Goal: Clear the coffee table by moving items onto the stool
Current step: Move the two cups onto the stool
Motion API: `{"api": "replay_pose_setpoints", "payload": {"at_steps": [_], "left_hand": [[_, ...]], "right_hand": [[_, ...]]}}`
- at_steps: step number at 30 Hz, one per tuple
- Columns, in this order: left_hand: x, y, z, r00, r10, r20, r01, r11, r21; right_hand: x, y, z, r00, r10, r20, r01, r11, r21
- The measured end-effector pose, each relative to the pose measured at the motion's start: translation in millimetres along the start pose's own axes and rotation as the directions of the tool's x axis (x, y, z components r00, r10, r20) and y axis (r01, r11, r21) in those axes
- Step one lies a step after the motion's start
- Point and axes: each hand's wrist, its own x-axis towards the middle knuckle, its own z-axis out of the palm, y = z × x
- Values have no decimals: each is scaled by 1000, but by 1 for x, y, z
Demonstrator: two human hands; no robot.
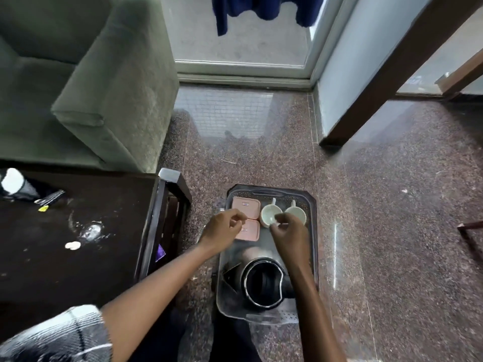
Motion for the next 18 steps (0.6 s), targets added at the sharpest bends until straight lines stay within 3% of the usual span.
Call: {"api": "replay_pose_setpoints", "payload": {"at_steps": [4,9,18], "left_hand": [[-33,-16,-52,999,-37,-38,32,993,-118],[-77,-72,-115,986,-119,-119,81,955,-284],[-183,-221,-223,943,-244,-228,120,884,-452]], "right_hand": [[-29,-52,31,984,-52,169,37,995,93],[-72,-108,88,917,-137,376,131,990,42],[-183,-184,222,820,-150,552,183,983,-6]]}}
